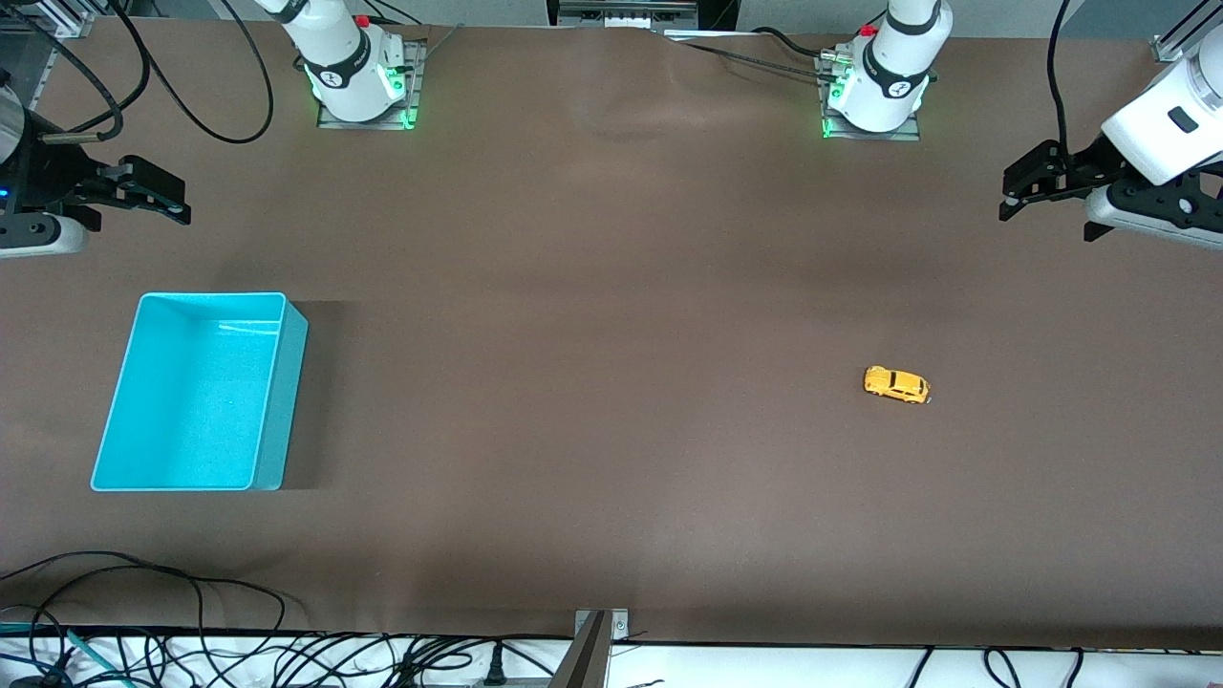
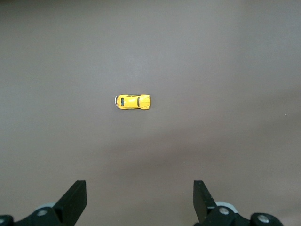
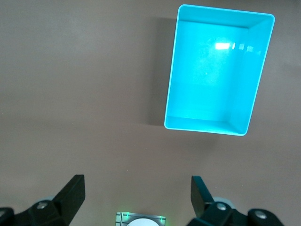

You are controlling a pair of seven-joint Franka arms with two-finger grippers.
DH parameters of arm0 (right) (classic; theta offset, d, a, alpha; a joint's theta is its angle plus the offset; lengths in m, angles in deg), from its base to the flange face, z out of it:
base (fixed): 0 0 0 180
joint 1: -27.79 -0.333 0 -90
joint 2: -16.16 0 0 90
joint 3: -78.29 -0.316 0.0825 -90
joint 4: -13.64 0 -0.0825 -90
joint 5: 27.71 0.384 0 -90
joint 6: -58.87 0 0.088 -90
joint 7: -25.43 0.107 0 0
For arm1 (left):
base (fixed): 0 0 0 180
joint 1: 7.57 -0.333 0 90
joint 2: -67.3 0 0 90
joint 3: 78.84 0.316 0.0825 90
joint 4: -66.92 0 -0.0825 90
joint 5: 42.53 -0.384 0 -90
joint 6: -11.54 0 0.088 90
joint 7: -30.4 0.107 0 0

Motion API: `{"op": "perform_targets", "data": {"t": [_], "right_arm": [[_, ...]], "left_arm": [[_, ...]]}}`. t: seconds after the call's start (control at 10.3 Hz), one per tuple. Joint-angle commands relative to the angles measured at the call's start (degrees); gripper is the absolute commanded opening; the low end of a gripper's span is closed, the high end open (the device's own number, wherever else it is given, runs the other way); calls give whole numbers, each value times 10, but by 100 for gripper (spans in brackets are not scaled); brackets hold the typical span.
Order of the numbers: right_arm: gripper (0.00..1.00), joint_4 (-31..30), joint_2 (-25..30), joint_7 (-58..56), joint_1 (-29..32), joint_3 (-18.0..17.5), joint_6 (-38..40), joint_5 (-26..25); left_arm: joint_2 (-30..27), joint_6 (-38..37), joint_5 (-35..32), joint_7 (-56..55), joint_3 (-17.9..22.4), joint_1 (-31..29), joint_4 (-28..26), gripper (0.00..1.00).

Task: Wind up and store yellow beetle car

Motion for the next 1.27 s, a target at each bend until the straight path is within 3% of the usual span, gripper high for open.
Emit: {"op": "perform_targets", "data": {"t": [0.0,1.17], "right_arm": [[100,-2,-1,4,1,-2,-3,-9],[100,-2,-11,0,9,4,-14,-9]], "left_arm": [[-7,-1,-7,-2,-3,-4,-2,100],[-7,-1,-7,-2,-3,-5,-2,100]]}}
